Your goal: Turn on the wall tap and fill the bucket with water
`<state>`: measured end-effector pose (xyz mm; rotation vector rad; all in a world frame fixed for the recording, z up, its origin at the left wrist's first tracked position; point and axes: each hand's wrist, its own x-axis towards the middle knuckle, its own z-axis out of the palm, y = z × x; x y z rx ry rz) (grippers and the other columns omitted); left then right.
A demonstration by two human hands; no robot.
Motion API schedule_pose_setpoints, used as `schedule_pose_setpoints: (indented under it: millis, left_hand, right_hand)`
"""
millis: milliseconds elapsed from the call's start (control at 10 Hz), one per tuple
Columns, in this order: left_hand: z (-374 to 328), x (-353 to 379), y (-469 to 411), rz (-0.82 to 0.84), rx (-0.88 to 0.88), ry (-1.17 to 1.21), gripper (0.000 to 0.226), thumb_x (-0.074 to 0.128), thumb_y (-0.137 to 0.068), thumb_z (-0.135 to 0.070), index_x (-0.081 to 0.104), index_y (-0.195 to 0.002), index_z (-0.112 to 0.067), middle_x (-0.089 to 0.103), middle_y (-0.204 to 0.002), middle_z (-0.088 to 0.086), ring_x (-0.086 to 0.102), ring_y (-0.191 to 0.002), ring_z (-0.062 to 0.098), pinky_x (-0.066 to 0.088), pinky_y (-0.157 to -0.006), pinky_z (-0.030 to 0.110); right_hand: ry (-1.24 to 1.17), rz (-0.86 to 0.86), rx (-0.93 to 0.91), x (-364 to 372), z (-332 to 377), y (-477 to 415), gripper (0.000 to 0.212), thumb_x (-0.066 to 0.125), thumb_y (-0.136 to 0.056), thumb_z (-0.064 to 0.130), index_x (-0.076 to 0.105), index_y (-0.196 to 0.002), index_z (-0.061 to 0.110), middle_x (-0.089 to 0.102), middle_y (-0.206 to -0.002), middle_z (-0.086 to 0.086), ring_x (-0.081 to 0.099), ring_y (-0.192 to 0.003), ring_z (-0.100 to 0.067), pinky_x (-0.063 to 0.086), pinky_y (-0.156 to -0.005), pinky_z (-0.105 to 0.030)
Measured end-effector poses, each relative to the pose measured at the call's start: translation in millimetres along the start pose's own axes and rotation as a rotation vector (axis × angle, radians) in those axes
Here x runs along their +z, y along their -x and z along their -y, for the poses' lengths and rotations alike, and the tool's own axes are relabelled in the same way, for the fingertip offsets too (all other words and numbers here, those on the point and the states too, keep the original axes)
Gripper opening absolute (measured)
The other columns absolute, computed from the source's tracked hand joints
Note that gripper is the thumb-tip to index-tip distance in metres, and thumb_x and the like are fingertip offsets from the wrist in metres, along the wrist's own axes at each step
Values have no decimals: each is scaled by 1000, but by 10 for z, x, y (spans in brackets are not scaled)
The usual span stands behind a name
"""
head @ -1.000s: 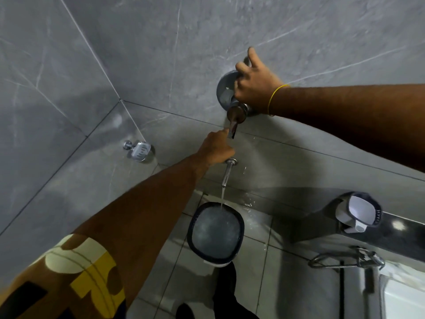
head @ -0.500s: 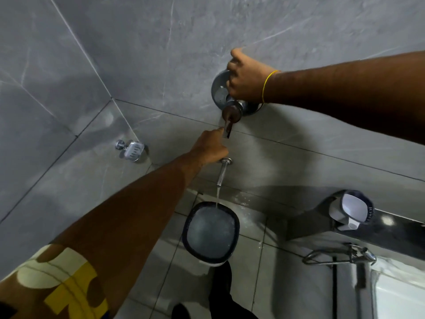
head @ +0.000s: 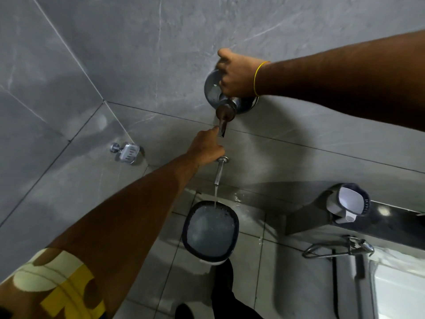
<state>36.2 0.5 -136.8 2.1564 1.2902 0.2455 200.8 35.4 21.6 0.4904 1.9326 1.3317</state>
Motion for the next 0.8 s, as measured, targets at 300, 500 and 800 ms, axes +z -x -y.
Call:
schedule_pose_setpoints:
  millis: [300, 500, 800]
  left_hand:
    - [6, -38, 38, -27, 15, 7, 70, 61, -80, -20, 45, -148, -19, 61, -77, -2, 67, -68, 17, 55, -59, 28]
    - [24, -122, 150, -75, 81, -34, 67, 70, -85, -13, 44, -147, -18, 69, -123, 13, 71, -104, 29, 61, -90, 43]
    - [-63, -1213, 584, -636, 371, -251, 72, 55, -86, -3, 34, -154, 5, 38, -162, 22, 37, -152, 34, 25, -127, 43]
  right_hand:
    - [23, 10, -141, 64, -115, -39, 16, 62, -89, 40, 72, -86, 28, 74, -82, 7, 67, -96, -21, 35, -95, -39]
    - [-277, -139, 247, 244, 213, 144, 15, 65, -85, 21, 74, -73, 19, 67, -60, 3, 66, -71, -23, 43, -92, -39]
    - [-1036, -27, 1104, -195, 601, 175, 37, 48, -85, 33, 76, -77, 10, 75, -72, -10, 74, -72, -29, 49, -79, -37]
